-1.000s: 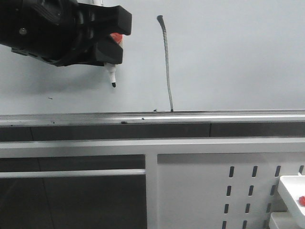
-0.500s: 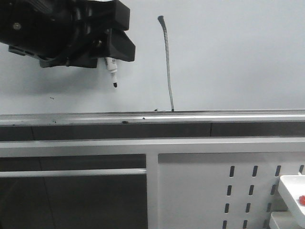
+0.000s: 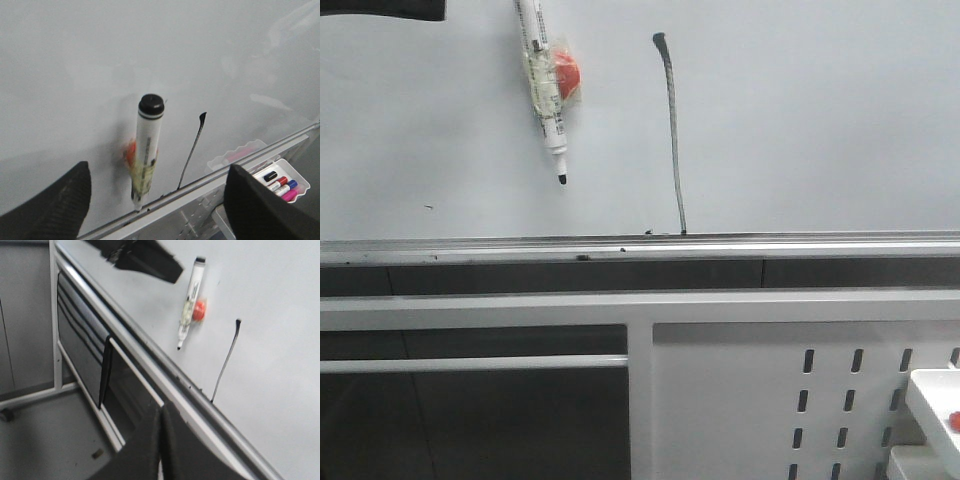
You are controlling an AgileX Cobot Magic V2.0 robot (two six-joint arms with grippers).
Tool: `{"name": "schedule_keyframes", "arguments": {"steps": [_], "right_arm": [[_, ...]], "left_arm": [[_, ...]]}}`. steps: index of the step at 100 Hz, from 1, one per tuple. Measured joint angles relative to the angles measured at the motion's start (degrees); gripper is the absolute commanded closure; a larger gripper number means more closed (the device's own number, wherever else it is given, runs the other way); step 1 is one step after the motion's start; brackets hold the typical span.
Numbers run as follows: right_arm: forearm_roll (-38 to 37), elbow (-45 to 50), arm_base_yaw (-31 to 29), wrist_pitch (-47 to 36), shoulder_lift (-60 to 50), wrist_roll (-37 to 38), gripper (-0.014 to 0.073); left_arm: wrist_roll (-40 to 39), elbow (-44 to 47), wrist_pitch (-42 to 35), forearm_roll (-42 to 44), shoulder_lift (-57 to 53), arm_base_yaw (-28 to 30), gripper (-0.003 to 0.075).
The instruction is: Write number 1 on whiteboard
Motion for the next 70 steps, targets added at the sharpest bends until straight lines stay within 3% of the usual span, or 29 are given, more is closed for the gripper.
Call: {"name": "schedule_keyframes", "arguments": {"steps": [17,36,53,70], "right_arm": [[0.6,0.0,0.0,-3.3,-5.5,0.0,0.0643],[1.6,0.0,0.0,-3.2,-12.2,0.0,0.0643],[1.6,0.0,0.0,-2.6,-14.9,0.0,0.0643],[1.6,0.0,0.0,-2.3,-15.0,0.0,0.0643]], "left_arm": [[0.1,7.4,0.9,0.0,-11.5,0.0,0.0435],[0.1,13.9,7.4,0.0,-28.5,0.0,0.0736],[0.1,16.9,15.7,0.1,-40.9,0.0,0.0740],[0.1,17.4,17.1,0.3,-48.0,0.0,0.0740]]}}
